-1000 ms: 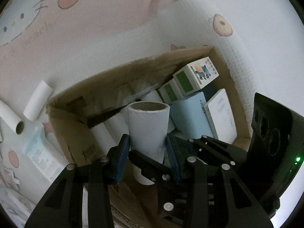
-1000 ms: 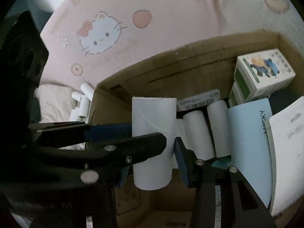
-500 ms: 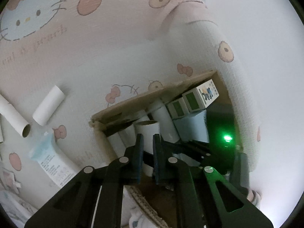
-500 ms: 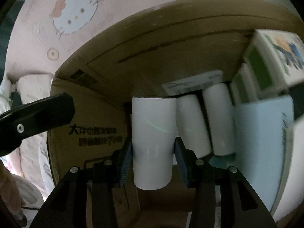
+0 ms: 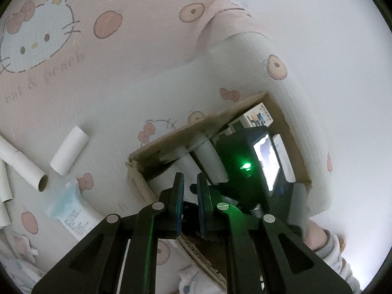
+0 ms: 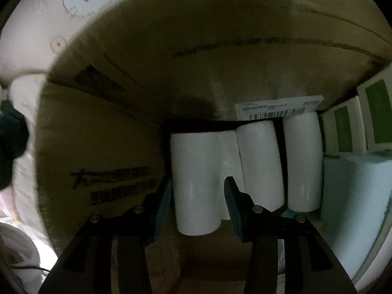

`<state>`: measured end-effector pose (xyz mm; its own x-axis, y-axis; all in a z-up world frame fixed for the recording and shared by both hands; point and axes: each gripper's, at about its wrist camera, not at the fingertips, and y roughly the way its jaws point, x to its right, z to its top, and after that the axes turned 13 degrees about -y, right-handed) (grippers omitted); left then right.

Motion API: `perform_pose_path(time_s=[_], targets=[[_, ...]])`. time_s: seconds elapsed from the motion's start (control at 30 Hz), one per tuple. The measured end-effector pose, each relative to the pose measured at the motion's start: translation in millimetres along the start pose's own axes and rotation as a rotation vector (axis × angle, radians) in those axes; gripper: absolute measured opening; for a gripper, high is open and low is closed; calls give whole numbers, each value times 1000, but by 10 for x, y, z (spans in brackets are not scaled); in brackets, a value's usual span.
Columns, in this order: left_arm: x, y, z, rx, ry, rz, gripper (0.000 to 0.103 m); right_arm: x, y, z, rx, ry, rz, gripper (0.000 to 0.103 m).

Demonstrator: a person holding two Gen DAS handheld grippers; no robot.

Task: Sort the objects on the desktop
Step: 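Lower the tube into the box beside the paper rolls and open, then withdraw the left gripper from the box back toward the tubes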

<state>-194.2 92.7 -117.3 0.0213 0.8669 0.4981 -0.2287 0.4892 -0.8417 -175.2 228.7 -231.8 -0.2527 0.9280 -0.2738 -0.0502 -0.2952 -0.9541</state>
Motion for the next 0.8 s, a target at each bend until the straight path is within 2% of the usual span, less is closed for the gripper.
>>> perform_pose_path(time_s=[0.07, 0.17, 0.2, 0.27, 0.3, 0.47, 0.57, 0.6, 0.63, 0.67, 0.7, 0.8], targets=[[20, -14, -8, 2, 3, -2, 13, -22, -93, -33, 14, 5, 15, 42], [47, -50, -52, 10, 11, -4, 17, -112, -275, -97, 41, -18, -32, 42], [65, -70, -73, 14, 14, -5, 20, -152, -351, -128, 51, -25, -46, 42], [74, -106, -105, 19, 14, -6, 38, -220, -486, -190, 70, -29, -67, 42], [85, -133, -126, 24, 13, -8, 40, -256, -549, -220, 77, -33, -79, 42], [85, -244, -199, 37, -8, -46, 44, -487, -806, -239, 102, -59, -162, 42], [77, -369, -287, 71, 8, -83, 44, -538, -930, -331, 119, -75, -189, 42], [73, -399, -324, 83, 17, -89, 43, -492, -967, -438, 124, -83, -197, 42], [79, -418, -352, 89, 24, -90, 33, -562, -1025, -474, 130, -94, -208, 42], [90, -431, -393, 92, 34, -87, 14, -550, -1048, -499, 135, -100, -214, 42], [100, -433, -432, 91, 43, -81, 7, -597, -1097, -528, 140, -111, -227, 42], [139, -447, -566, 115, 81, -81, 6, -734, -1167, -592, 149, -141, -269, 42]])
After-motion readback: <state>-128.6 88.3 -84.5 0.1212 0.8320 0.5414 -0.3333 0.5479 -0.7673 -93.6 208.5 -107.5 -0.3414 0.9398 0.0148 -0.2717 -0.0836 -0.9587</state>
